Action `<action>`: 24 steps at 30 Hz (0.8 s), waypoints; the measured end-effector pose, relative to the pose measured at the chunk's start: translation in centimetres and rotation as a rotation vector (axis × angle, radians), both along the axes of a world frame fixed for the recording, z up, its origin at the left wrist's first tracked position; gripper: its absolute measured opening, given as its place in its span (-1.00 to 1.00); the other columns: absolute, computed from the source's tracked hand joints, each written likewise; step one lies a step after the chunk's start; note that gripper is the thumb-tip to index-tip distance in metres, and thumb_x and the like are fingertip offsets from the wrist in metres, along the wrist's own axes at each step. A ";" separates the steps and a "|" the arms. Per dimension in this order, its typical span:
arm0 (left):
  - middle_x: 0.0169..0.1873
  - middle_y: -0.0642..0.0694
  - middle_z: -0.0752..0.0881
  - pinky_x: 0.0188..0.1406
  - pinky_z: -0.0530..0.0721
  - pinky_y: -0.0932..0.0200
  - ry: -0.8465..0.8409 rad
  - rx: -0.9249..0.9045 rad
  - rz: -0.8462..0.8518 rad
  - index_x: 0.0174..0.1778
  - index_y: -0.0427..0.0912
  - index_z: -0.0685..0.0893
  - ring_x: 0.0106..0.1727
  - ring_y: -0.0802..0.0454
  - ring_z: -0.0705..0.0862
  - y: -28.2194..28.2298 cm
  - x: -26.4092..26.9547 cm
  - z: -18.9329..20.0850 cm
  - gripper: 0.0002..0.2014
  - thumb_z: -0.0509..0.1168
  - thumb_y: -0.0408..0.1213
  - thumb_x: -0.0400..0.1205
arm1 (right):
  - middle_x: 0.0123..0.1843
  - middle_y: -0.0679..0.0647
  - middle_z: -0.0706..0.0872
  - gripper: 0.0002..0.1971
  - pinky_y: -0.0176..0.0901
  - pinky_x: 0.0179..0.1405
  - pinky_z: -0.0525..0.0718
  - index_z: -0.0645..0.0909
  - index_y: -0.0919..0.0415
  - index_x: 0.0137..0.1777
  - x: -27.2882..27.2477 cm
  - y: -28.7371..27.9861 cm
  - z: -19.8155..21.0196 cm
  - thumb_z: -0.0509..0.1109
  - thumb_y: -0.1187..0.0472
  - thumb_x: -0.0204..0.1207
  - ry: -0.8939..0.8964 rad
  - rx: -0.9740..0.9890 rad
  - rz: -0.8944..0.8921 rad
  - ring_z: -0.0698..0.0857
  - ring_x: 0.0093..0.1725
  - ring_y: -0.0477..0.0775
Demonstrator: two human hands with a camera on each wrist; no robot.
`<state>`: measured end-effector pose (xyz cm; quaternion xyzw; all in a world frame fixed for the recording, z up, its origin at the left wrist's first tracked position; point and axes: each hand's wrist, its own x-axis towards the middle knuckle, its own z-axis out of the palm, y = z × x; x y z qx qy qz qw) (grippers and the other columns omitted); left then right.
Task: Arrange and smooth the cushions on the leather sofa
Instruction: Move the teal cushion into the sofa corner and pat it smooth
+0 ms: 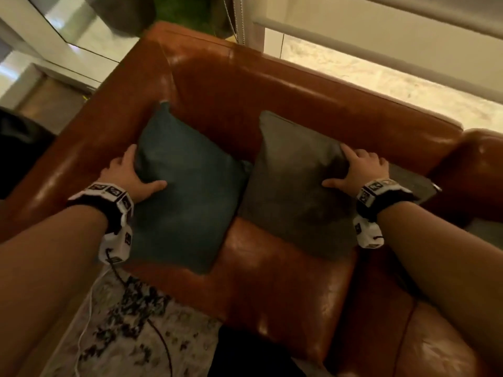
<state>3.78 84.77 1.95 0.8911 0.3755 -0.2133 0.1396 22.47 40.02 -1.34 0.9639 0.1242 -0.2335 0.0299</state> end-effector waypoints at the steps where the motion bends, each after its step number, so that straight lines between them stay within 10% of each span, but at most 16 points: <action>1: 0.71 -0.13 0.06 0.56 0.32 -0.34 0.059 -0.007 -0.004 0.69 0.26 -0.19 0.62 -0.40 0.25 0.1 -0.4 -1.3 0.28 0.49 0.44 0.21 | 0.67 0.16 0.26 0.13 0.43 0.59 0.11 -0.05 -0.14 0.71 0.1 0.0 -0.6 0.36 -0.56 0.23 -0.016 0.025 -0.006 0.22 0.63 0.35; 5: 0.72 -0.05 -0.20 0.52 0.18 -0.55 0.056 0.028 0.007 0.55 0.50 -0.42 0.67 -0.39 0.07 -1.0 -3.1 -4.3 0.40 0.56 0.43 0.08 | 0.58 0.16 0.39 0.03 0.34 0.50 0.29 -0.02 -0.26 0.67 0.2 -1.4 -0.3 0.28 -0.61 0.25 0.018 0.035 0.031 0.38 0.52 0.35; 13: 0.19 -0.30 0.48 -0.02 0.67 -0.25 -0.223 0.279 -0.295 0.66 0.32 0.14 0.08 -0.38 0.57 -0.3 -3.2 -2.2 -0.04 0.51 0.22 0.39 | 0.04 0.00 0.61 -0.26 0.10 0.07 0.60 0.35 -0.32 0.54 0.1 -2.3 3.1 0.30 -0.50 0.35 -0.117 0.042 0.094 0.64 0.08 0.19; 20: 0.23 -0.25 0.43 0.17 0.52 -0.42 -0.181 0.346 -0.283 0.67 0.26 0.11 0.22 -0.38 0.45 -2.9 -3.8 -3.2 -0.01 0.50 0.22 0.38 | 0.53 0.12 0.48 0.10 0.29 0.33 0.56 -0.04 -0.33 0.66 -0.4 -5.3 -0.7 0.15 -0.69 0.09 0.091 -0.029 -0.038 0.54 0.39 0.35; 24: 0.47 -0.23 0.27 0.37 0.35 -0.44 -0.203 0.278 -0.212 0.68 0.28 -0.16 0.44 -0.37 0.30 -3.1 -5.1 -3.2 0.10 0.40 0.37 0.37 | 0.69 0.12 0.24 0.14 0.38 0.53 0.33 -0.17 -0.23 0.70 -0.1 -4.6 1.0 0.39 -0.52 0.24 0.073 0.021 -0.026 0.32 0.58 0.34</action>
